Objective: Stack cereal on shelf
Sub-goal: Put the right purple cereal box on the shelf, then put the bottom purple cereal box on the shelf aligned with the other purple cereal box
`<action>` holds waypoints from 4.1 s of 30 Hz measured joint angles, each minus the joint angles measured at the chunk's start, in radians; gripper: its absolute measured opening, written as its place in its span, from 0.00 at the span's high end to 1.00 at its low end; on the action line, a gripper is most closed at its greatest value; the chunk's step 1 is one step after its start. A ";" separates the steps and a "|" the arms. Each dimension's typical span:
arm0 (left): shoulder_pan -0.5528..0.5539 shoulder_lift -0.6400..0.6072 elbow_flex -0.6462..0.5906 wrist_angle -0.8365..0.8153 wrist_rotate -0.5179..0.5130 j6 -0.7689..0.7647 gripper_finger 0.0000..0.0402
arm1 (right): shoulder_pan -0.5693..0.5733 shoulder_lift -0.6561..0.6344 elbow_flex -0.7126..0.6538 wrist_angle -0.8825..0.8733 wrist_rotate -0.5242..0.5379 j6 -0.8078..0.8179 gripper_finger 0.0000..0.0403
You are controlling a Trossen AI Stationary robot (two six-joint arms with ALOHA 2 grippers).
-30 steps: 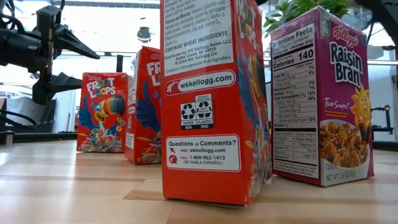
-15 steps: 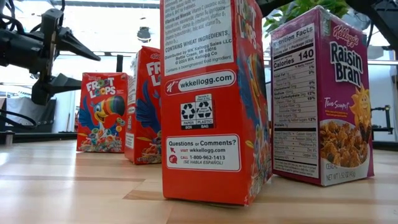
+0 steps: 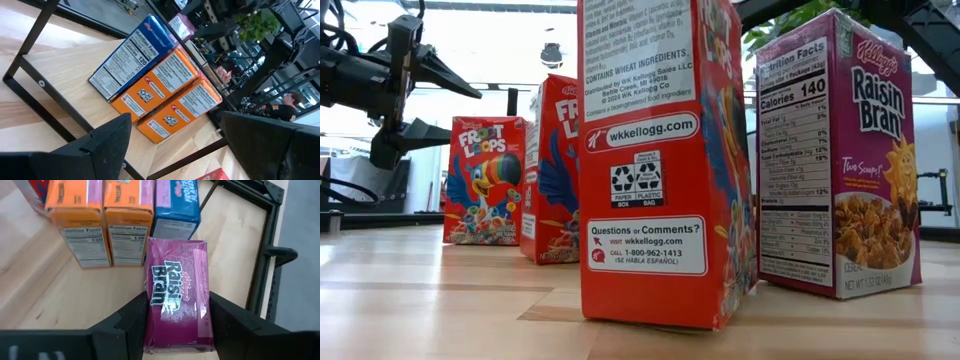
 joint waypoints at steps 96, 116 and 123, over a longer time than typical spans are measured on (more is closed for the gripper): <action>0.000 0.000 0.000 -0.006 -0.025 -0.037 0.25 | 0.003 -0.100 -0.139 0.027 0.134 0.140 0.88; 0.000 0.000 0.000 -0.006 -0.027 -0.046 0.25 | 0.015 -0.114 -0.059 -0.026 0.286 0.125 0.84; 0.000 0.000 0.000 -0.007 -0.025 -0.023 0.25 | 0.105 -0.233 0.045 -0.356 0.055 0.256 0.63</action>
